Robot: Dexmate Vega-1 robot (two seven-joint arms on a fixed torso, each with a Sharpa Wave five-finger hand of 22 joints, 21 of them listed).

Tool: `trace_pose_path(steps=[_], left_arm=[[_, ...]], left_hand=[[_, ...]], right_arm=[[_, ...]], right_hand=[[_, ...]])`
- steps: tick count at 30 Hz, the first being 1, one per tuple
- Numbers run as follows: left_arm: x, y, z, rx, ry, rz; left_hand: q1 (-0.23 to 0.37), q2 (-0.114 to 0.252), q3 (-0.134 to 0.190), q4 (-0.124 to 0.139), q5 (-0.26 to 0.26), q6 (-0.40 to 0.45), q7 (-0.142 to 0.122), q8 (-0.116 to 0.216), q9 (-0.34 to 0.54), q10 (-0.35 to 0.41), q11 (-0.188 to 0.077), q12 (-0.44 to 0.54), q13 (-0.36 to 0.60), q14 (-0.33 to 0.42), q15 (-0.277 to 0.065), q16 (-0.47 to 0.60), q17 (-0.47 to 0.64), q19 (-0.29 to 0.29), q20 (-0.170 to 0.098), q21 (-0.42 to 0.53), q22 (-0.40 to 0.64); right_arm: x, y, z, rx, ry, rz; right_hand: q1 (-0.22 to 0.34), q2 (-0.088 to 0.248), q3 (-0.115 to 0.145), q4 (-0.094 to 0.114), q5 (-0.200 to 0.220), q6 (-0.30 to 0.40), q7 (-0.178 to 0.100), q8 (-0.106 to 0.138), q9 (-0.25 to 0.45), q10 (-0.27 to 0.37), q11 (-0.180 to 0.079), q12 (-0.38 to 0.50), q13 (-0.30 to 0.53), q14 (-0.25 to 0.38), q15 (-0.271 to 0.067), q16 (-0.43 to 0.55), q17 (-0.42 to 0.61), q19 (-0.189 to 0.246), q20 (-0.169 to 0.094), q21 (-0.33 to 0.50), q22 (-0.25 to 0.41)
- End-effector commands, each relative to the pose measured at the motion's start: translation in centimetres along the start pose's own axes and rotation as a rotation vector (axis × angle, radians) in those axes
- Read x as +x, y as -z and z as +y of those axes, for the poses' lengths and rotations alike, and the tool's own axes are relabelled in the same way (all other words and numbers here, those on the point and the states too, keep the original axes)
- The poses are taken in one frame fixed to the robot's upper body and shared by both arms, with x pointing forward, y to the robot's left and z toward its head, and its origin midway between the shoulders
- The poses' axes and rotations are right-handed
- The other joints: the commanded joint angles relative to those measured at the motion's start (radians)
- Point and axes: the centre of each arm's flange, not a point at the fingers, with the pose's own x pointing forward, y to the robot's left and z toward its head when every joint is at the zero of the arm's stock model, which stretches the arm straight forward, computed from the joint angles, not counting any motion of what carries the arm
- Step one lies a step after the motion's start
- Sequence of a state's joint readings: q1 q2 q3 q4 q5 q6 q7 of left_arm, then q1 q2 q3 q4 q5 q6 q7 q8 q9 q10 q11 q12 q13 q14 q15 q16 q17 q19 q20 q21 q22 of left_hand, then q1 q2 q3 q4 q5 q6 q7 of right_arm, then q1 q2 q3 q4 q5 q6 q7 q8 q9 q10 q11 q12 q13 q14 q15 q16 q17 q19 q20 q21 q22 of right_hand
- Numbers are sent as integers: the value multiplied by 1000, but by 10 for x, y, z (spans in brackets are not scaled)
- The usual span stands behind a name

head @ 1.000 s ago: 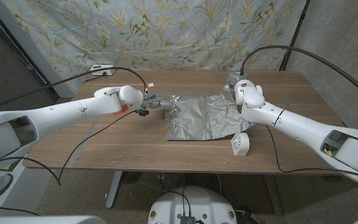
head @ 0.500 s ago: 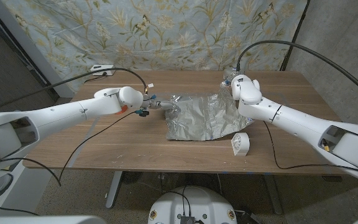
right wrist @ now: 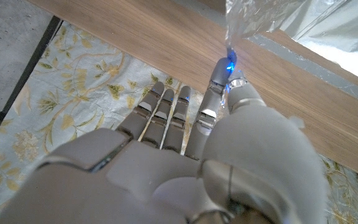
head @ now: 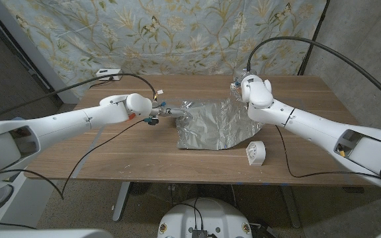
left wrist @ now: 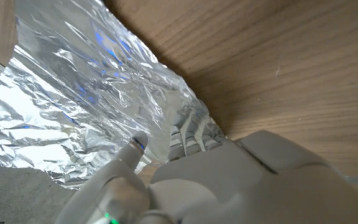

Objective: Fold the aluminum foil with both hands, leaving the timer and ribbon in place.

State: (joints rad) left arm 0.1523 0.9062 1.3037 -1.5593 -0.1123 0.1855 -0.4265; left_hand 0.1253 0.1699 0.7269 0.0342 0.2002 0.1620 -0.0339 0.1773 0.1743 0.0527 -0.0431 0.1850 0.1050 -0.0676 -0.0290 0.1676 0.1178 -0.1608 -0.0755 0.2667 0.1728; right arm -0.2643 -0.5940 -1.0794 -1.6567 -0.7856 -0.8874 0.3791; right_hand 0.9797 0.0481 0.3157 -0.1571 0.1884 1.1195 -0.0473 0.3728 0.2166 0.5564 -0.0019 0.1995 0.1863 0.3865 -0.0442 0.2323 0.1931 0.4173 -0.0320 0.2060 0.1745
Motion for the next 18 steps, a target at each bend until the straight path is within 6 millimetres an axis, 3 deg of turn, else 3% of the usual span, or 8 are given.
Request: trace_pose_path(steps=[1, 18], left_arm=[[-5, 1, -5, -6, -9, 2], [-7, -1, -11, -13, -15, 3]], left_hand=[[9, 2, 3, -6, 6, 10, -1, 6, 5, 9, 5, 8, 72, 16, 10, 9, 47, 60, 49, 6, 6], [14, 4, 4, -11, 6, 11, -2, 6, 5, 9, 6, 8, 72, 16, 11, 9, 47, 62, 48, 2, 6]], right_arm=[[-10, -15, -13, 9, 3, 0], [-11, -30, -16, 30, -33, -24]], right_hand=[[11, 3, -1, 1, -3, 0, 7, -3, 5, 1, 10, -2, 1, 7, -7, 0, 4, 5, 8, 2, 3], [20, 8, -4, 0, -6, -5, 14, -5, 12, 1, 14, -4, 2, 9, 0, -1, 4, 4, 14, 1, 3]])
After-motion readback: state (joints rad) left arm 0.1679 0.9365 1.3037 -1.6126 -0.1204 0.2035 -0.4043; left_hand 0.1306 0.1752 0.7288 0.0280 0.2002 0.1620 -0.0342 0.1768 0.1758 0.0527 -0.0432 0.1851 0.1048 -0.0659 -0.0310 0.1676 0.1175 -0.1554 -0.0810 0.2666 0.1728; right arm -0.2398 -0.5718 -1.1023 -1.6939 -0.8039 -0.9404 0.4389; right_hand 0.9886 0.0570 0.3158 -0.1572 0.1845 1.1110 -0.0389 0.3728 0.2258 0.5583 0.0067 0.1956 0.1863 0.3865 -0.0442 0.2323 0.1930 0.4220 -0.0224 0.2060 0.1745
